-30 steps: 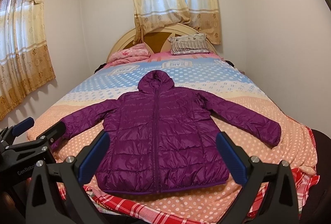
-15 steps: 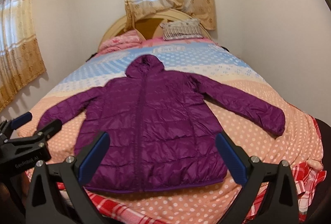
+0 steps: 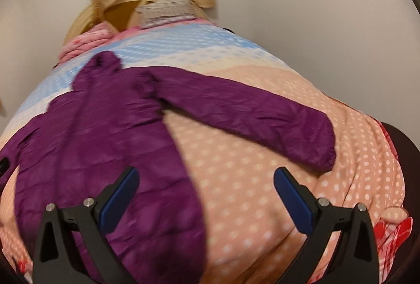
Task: Fold large clothes
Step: 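Grasp the purple jacket's sleeve cuff with the right tool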
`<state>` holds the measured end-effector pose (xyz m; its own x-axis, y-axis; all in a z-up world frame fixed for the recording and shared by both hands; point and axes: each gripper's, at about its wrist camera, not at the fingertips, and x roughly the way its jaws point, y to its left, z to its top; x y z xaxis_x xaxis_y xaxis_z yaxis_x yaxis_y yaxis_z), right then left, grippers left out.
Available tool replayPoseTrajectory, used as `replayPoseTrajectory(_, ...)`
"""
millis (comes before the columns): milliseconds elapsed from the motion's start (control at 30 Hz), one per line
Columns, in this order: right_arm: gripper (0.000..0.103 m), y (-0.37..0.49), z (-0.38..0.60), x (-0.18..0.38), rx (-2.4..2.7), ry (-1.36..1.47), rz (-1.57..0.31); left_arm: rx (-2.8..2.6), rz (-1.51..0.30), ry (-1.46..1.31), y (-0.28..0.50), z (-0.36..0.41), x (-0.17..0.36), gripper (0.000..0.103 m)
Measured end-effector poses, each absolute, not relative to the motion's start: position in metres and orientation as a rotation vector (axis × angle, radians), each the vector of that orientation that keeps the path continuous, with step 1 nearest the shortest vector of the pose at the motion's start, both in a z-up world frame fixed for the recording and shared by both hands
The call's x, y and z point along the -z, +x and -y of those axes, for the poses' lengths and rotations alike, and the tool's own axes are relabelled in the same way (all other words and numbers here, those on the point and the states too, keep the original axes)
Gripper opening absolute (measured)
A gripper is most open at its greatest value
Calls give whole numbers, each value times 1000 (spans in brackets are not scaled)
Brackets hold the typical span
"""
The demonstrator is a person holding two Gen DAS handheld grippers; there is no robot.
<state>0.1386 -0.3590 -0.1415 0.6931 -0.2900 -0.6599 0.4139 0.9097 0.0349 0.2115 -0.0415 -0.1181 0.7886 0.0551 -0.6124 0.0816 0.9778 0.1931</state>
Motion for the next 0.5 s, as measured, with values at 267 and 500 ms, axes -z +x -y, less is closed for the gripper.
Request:
replayPoseTrajectory(267, 103, 142, 420, 153, 515, 259, -744, 46, -685, 273, 253, 46, 141, 102)
replayPoseTrajectory(500, 103, 125, 477, 151, 641, 332, -726, -12, -722, 272, 297, 27, 166, 102)
